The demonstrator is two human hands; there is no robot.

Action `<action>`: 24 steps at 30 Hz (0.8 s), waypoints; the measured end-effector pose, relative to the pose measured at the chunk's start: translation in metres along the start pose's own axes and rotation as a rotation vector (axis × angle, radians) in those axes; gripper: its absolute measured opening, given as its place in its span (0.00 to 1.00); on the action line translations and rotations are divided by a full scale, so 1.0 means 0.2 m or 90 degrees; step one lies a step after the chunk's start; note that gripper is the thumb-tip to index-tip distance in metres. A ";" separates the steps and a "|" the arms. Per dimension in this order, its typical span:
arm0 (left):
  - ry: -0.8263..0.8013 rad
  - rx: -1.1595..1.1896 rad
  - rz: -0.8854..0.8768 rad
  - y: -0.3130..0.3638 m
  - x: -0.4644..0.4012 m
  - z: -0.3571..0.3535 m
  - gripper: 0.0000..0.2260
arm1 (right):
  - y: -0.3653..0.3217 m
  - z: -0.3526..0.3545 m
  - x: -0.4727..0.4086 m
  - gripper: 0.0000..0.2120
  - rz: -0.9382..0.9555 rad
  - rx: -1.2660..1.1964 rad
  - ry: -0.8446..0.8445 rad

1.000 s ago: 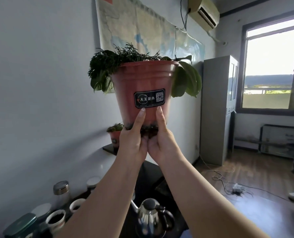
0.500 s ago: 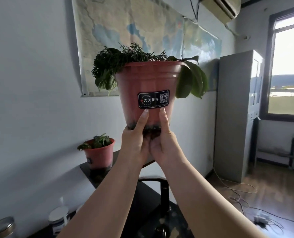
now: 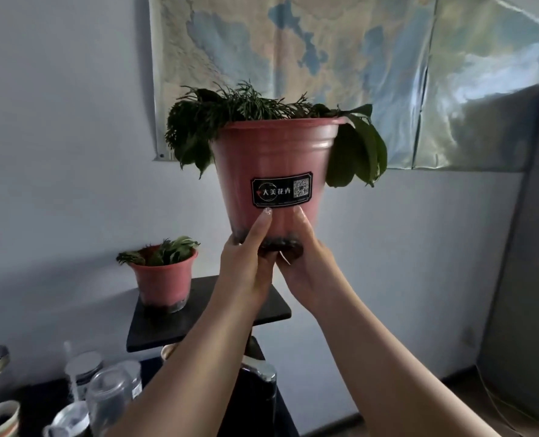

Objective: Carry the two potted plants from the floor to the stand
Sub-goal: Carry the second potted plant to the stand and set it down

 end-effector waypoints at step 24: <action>-0.001 -0.456 0.003 -0.23 -0.86 0.30 0.28 | 0.05 0.50 -1.00 0.35 0.047 0.364 -0.158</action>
Point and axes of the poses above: each hand's wrist, its own x-axis away from the middle knuckle, its own z-axis out of the back of the hand, y = z × x, the point moved 6 cm from there along -x, towards the middle knuckle
